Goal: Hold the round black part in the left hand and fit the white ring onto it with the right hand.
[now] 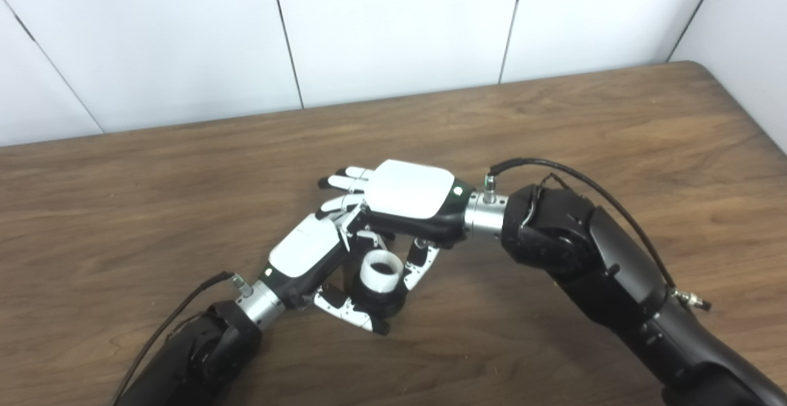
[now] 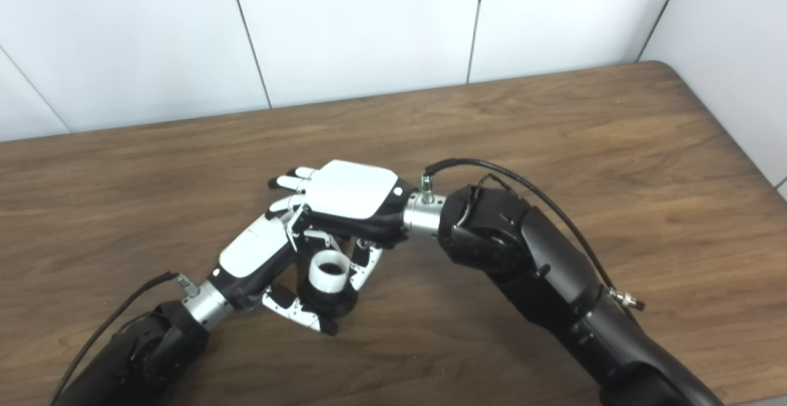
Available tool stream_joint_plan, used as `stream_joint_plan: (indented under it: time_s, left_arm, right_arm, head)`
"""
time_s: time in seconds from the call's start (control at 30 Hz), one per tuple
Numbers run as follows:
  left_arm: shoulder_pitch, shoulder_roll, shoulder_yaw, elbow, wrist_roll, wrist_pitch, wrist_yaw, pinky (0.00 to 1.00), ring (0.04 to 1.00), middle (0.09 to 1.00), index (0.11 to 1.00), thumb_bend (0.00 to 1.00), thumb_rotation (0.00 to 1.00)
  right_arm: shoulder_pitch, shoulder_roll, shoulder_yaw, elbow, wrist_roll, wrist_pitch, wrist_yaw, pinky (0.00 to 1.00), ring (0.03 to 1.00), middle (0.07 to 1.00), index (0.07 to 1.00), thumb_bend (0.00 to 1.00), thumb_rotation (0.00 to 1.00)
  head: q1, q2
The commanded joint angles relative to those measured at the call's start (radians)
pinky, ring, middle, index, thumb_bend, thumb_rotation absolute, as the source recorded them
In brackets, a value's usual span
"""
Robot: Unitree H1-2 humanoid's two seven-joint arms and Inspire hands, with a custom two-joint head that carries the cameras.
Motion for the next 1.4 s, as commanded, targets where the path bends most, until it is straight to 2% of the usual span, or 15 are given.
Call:
stream_joint_plan:
  time_s: [0.0, 0.33, 0.77, 0.97, 1.0, 1.03, 1.07, 1.13, 1.37]
  left_arm:
    - [0.003, -0.005, -0.002, -0.020, 0.029, 0.011, -0.045, 1.00, 0.933, 0.762, 0.483, 0.52, 0.05]
    - [0.007, -0.029, 0.020, -0.016, 0.037, 0.011, -0.073, 1.00, 0.926, 0.744, 0.483, 0.52, 0.05]
    - [0.016, -0.052, 0.022, -0.035, 0.058, 0.024, -0.093, 0.99, 0.949, 0.798, 0.484, 0.52, 0.06]
    - [0.012, -0.059, 0.019, -0.023, 0.061, 0.005, -0.073, 1.00, 0.944, 0.782, 0.483, 0.52, 0.05]
    - [0.012, -0.059, 0.020, -0.025, 0.054, 0.005, -0.079, 1.00, 0.959, 0.812, 0.483, 0.52, 0.05]
    - [0.012, -0.059, 0.021, -0.026, 0.050, 0.006, -0.083, 1.00, 0.971, 0.833, 0.483, 0.52, 0.05]
    - [0.011, -0.058, 0.020, -0.025, 0.048, 0.005, -0.082, 1.00, 0.977, 0.843, 0.483, 0.52, 0.05]
    - [0.012, -0.060, 0.022, -0.022, 0.047, 0.005, -0.081, 1.00, 0.988, 0.857, 0.484, 0.52, 0.05]
    - [0.014, -0.063, 0.024, -0.013, 0.051, 0.006, -0.068, 1.00, 0.969, 0.835, 0.483, 0.52, 0.05]
  right_arm:
    - [-0.018, 0.003, -0.004, -0.019, 0.020, -0.022, -0.022, 1.00, 1.000, 0.889, 0.484, 0.53, 0.14]
    - [0.002, -0.001, 0.005, -0.033, 0.027, -0.024, -0.021, 1.00, 1.000, 0.888, 0.483, 0.53, 0.14]
    - [0.026, -0.013, 0.008, -0.019, 0.039, -0.047, -0.037, 1.00, 1.000, 0.889, 0.483, 0.53, 0.14]
    - [0.026, -0.028, 0.001, -0.034, 0.089, -0.014, 0.004, 1.00, 1.000, 0.918, 0.491, 0.53, 0.15]
    - [0.026, -0.032, -0.001, -0.035, 0.108, -0.013, 0.009, 1.00, 1.000, 0.921, 0.572, 0.81, 0.20]
    - [0.026, -0.034, -0.002, -0.035, 0.121, -0.012, 0.013, 1.00, 1.000, 0.920, 0.608, 0.90, 0.22]
    - [0.026, -0.038, -0.003, -0.034, 0.135, -0.016, 0.014, 1.00, 1.000, 0.920, 0.626, 0.95, 0.23]
    - [0.027, -0.044, -0.004, -0.033, 0.151, -0.023, 0.016, 1.00, 1.000, 0.921, 0.666, 0.99, 0.26]
    - [0.028, -0.051, -0.014, -0.045, 0.167, -0.025, 0.017, 1.00, 1.000, 0.961, 0.809, 1.00, 0.29]
  head:
    - [0.000, 0.003]
    - [0.007, 0.005]
    - [0.027, 0.005]
    - [0.034, 0.004]
    - [0.035, 0.004]
    - [0.035, 0.004]
    - [0.036, 0.003]
    - [0.037, 0.002]
    - [0.037, 0.001]
